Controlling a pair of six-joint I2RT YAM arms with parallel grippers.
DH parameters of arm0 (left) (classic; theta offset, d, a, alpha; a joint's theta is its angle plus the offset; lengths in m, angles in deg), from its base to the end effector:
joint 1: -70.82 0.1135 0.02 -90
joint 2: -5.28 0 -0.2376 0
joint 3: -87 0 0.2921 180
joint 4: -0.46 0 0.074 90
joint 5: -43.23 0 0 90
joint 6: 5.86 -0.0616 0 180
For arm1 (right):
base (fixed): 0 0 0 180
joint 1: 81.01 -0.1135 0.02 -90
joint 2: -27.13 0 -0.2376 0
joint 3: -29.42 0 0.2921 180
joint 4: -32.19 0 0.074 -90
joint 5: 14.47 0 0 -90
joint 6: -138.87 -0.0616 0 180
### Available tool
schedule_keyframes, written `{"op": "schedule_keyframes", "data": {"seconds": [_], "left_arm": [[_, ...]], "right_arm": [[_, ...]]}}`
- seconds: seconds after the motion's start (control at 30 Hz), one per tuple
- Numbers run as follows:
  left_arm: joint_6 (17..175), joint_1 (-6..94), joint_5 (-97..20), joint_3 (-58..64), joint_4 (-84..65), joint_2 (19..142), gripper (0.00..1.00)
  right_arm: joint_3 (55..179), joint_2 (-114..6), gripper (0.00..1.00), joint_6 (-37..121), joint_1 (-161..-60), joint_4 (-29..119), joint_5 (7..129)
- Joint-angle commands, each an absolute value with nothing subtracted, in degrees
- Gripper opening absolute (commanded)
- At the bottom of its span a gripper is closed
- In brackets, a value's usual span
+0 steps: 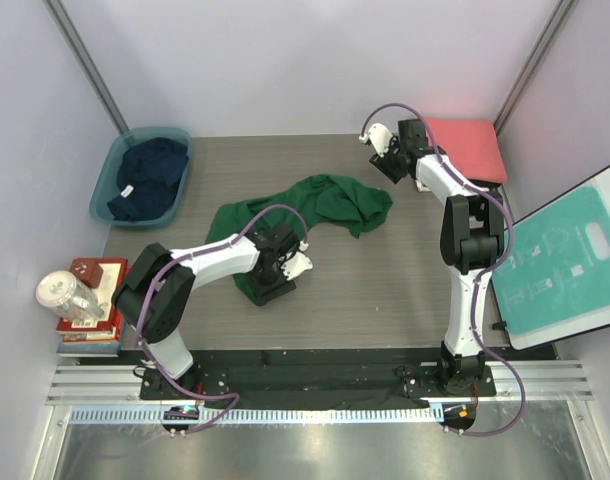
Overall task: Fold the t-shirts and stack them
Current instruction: Flatten out the tshirt
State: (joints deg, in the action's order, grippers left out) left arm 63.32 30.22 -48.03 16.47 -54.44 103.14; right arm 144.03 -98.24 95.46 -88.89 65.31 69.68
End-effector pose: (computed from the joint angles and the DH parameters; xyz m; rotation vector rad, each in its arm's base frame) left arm 0.2517 -0.2139 0.0804 1.5323 2.5841 -0.0025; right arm 0.5360 0.0805 0.1589 -1.1168 2.0585 -0.2175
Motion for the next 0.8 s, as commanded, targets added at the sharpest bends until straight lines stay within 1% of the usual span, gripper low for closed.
{"op": "schedule_keyframes", "data": {"seconds": [0.0,0.13,0.23,0.3,0.33,0.37,0.4,0.43,0.5,0.53,0.67,0.77], "left_arm": [[66.6,29.6,-47.8,16.7,-53.6,102.3,0.6],[67.8,29.3,-47.2,17.3,-53.2,102.0,0.61],[68.7,29.2,-47.8,18.1,-52.1,102.1,0.58],[69.4,28.9,-49.0,18.2,-51.9,102.6,0.49],[69.6,28.9,-49.0,18.2,-51.8,102.9,0.37],[69.6,28.9,-49.1,18.2,-51.7,103.0,0.27],[69.6,28.9,-49.2,18.3,-51.6,103.1,0.2],[69.7,28.9,-49.2,18.5,-51.6,103.3,0.09],[69.6,28.9,-49.3,18.5,-51.3,103.4,0.02],[69.4,28.9,-49.3,18.5,-51.1,103.5,0.0],[67.5,29.0,-51.6,17.7,-51.4,103.3,0.0],[63.9,29.8,-55.5,16.2,-51.9,102.6,0.0]], "right_arm": [[148.2,-99.1,0.53,96.0,-89.4,65.3,69.8],[149.0,-98.9,0.53,96.0,-89.8,65.7,69.6],[148.5,-98.4,0.54,95.7,-89.7,65.8,69.6],[148.1,-97.9,0.54,95.4,-89.8,65.7,69.5],[147.9,-97.9,0.53,95.3,-89.8,65.7,69.5],[147.7,-97.8,0.53,95.1,-89.8,65.7,69.5],[147.6,-97.7,0.53,94.8,-89.8,65.7,69.5],[147.7,-97.7,0.54,94.7,-89.8,65.7,69.5],[147.7,-97.6,0.53,94.6,-89.7,65.7,69.5],[147.9,-97.6,0.54,94.5,-89.8,65.7,69.4],[147.8,-97.4,0.53,94.5,-89.9,65.7,69.2],[147.4,-97.3,0.58,95.0,-90.1,66.4,69.2]]}}
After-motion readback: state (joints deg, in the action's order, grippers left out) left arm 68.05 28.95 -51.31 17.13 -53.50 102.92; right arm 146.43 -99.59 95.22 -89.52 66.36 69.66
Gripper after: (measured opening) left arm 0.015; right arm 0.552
